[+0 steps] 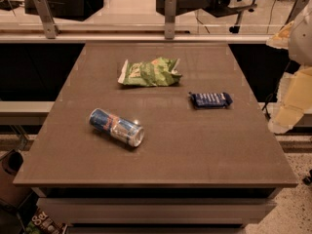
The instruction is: Pick redbull can
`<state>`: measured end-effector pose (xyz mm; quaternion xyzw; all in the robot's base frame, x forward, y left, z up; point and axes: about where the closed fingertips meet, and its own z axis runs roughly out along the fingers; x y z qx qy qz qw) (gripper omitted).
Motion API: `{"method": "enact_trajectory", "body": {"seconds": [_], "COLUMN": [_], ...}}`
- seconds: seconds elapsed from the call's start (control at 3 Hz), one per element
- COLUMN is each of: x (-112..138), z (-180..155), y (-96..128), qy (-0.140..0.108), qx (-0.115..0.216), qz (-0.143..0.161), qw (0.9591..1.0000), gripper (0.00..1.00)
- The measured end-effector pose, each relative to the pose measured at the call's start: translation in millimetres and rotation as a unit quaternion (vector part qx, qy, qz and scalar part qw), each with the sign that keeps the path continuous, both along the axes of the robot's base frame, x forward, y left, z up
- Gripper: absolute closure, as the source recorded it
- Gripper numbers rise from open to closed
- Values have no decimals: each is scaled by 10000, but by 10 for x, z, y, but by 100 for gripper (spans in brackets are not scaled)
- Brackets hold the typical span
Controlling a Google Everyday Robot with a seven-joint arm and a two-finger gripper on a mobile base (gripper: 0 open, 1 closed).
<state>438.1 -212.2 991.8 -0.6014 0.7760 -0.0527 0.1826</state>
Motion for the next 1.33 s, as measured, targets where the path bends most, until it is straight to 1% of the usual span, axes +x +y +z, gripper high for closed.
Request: {"method": "enact_trajectory", "body": {"seconds": [0.33,0.67,1.0,1.33], "x": [9,85,210,287], "z": [12,-70,-226,-289], "y": [13,134,319,482], "qy": [-36,-96,-123,-191], "qx": [52,399,863,1156], "qz": [-33,-191,-422,-639], "qw": [10000,9990,9953,9911], "gripper": [0,0,0,0]}}
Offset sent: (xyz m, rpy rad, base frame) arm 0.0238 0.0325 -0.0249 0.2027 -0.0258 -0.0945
